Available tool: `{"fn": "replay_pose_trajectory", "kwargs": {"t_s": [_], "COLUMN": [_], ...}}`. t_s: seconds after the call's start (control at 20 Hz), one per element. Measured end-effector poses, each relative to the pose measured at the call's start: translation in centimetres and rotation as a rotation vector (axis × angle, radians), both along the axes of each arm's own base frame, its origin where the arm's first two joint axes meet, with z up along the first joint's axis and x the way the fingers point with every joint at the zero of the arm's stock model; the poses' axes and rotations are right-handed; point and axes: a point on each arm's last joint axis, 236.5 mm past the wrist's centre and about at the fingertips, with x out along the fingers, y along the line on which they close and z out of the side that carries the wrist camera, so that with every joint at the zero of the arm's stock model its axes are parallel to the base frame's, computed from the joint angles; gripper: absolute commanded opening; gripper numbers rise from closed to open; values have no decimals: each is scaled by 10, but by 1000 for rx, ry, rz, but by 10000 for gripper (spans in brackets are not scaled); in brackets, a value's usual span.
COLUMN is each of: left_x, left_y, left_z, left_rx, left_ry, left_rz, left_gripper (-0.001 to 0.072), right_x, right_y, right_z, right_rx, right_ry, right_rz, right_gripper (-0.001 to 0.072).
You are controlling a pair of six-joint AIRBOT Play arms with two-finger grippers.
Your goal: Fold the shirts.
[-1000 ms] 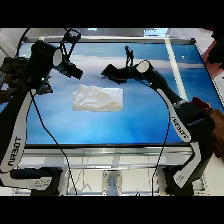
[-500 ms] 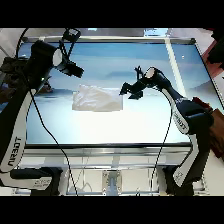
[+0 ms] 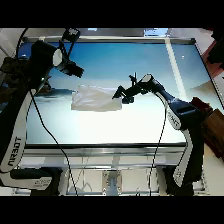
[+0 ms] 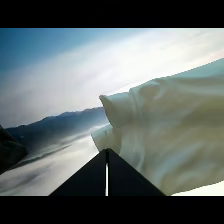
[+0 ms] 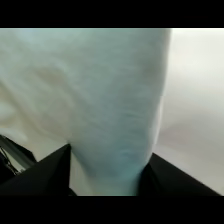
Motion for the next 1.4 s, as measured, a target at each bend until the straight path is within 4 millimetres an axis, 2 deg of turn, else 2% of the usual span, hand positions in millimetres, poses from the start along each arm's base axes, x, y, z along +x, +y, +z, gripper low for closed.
{"fn": "replay_pose_trajectory", "kwargs": {"t_s": [0.05, 0.1, 0.15, 0.3, 0.4, 0.5, 0.6, 0.65, 0.75, 0.85, 1.05, 1.15, 1.25, 1.4], "left_x": [0, 0, 0, 0, 0, 0, -1, -1, -2, -2, -3, -3, -4, -6], "left_y": [0, 0, 0, 0, 0, 0, 0, 1, 1, 1, 1, 0, -3, -9], "left_z": [0, 0, 0, 0, 0, 0, 0, -1, -1, -2, -4, -5, -6, -8], "left_rx": [0, 0, 0, 1, 1, 2, 2, 2, 4, 3, -11, -23, -40, -70], "left_ry": [0, 0, 0, 1, 2, 3, 3, 4, 10, 13, 20, 24, 30, 42], "left_rz": [0, 0, 0, 0, 1, 1, 1, 1, 3, 6, 27, 37, 39, 40], "left_gripper": [10, 10, 11, 10, 10, 10, 10, 11, 11, 11, 11, 11, 10, 11], "right_x": [1, 2, 2, 7, 17, 29, 43, 48, 52, 51, 21, -11, -53, -127], "right_y": [5, 9, 12, 20, 22, 12, -12, -29, -78, -138, -280, -352, -413, -484], "right_z": [4, 5, 6, 14, 29, 46, 67, 76, 96, 119, 181, 214, 239, 255], "right_rx": [30, 51, 71, 135, 178, 184, 152, 115, 5, -131, -390, -497, -583, -685], "right_ry": [-1, 1, 3, -19, -69, -125, -197, -225, -265, -305, -350, -356, -333, -227], "right_rz": [-5, -8, -9, -14, -21, -28, -46, -57, -76, -108, -243, -353, -454, -594], "right_gripper": [373, 336, 50, 30, 30, 30, 30, 29, 29, 30, 30, 29, 29, 29]}}
